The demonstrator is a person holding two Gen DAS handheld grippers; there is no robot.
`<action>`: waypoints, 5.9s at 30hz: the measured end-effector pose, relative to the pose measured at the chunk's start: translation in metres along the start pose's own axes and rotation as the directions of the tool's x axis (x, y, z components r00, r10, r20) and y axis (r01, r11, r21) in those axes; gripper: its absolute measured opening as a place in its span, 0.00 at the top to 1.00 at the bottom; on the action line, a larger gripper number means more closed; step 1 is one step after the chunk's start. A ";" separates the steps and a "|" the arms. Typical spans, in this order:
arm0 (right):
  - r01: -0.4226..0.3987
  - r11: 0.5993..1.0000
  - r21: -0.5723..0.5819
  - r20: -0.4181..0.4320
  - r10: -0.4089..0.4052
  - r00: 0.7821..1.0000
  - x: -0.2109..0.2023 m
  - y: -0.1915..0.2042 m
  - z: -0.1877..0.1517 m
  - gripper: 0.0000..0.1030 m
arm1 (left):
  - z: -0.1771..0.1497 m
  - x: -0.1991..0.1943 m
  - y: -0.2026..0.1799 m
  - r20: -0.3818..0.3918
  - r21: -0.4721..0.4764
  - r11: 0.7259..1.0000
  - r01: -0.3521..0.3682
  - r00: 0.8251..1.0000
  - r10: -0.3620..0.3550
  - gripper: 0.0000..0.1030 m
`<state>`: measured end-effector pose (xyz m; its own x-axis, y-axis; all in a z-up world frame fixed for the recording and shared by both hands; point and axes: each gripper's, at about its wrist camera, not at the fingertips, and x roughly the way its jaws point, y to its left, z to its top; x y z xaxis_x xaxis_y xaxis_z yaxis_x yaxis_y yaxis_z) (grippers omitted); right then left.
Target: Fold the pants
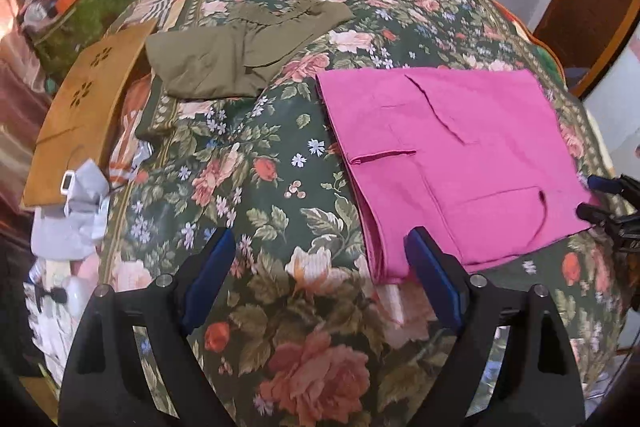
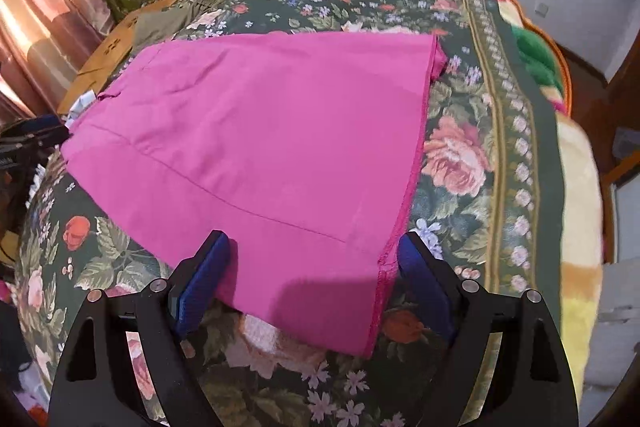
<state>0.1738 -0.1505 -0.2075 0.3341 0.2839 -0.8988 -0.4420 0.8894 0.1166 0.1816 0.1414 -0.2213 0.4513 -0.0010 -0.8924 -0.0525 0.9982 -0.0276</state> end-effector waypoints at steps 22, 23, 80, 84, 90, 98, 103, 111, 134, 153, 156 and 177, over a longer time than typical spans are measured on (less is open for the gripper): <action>0.006 0.994 -0.108 0.198 0.015 0.980 -0.013 0.060 0.015 0.18 | -0.021 -0.008 -0.036 -0.051 -0.202 0.956 0.213 0.972 -0.228 0.12; 0.000 0.995 -0.101 0.182 0.019 0.983 -0.008 0.059 0.013 0.18 | -0.023 -0.005 -0.035 -0.058 -0.221 0.949 0.223 0.969 -0.241 0.12; -0.097 0.995 -0.010 0.139 0.097 0.986 -0.005 0.035 -0.009 0.19 | 0.038 -0.088 -0.103 0.352 0.087 0.985 -0.146 0.930 0.106 0.86; -0.109 0.994 -0.004 0.137 0.108 0.985 -0.004 0.034 -0.010 0.19 | 0.049 -0.091 -0.128 0.346 0.151 0.985 -0.084 0.938 0.027 0.87; -0.125 0.992 0.005 0.136 0.123 0.983 -0.003 0.032 -0.010 0.19 | 0.062 -0.078 -0.156 0.252 0.204 0.976 0.081 0.959 -0.133 0.88; -0.132 0.991 0.010 0.136 0.130 0.982 -0.003 0.032 -0.010 0.19 | 0.063 -0.050 -0.170 0.124 0.176 0.951 0.253 0.953 -0.276 0.88; -0.130 0.991 0.008 0.137 0.128 0.982 -0.003 0.032 -0.009 0.19 | 0.061 -0.030 -0.175 0.051 0.152 0.935 0.322 0.942 -0.332 0.88; -0.128 0.992 0.013 0.141 0.125 0.982 -0.006 0.032 -0.010 0.19 | 0.056 -0.013 -0.183 -0.069 0.140 0.914 0.380 0.925 -0.374 0.73; -0.131 0.989 0.067 0.192 0.116 0.975 -0.021 0.014 -0.015 0.18 | 0.116 0.009 -0.114 0.067 0.133 0.990 0.053 0.996 -0.063 0.14; -0.082 0.983 0.161 0.189 0.051 0.981 -0.027 -0.029 -0.016 0.18 | 0.154 0.164 -0.122 -0.138 0.238 0.966 -0.098 0.981 0.133 0.06; -0.076 0.983 0.166 0.202 0.041 0.979 -0.032 -0.033 -0.016 0.18 | 0.138 0.161 -0.126 -0.081 0.365 0.921 -0.135 0.981 0.176 0.03; -0.096 0.989 0.112 0.244 0.067 0.968 -0.037 -0.003 -0.006 0.18 | 0.043 0.064 -0.044 -0.093 0.179 0.982 -0.063 0.992 0.080 0.04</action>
<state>0.1576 -0.1662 -0.1776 0.4967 0.4212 -0.7589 -0.3759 0.8925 0.2494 0.2513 0.1001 -0.2574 0.3606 0.0738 -0.9298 0.0797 0.9908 0.1096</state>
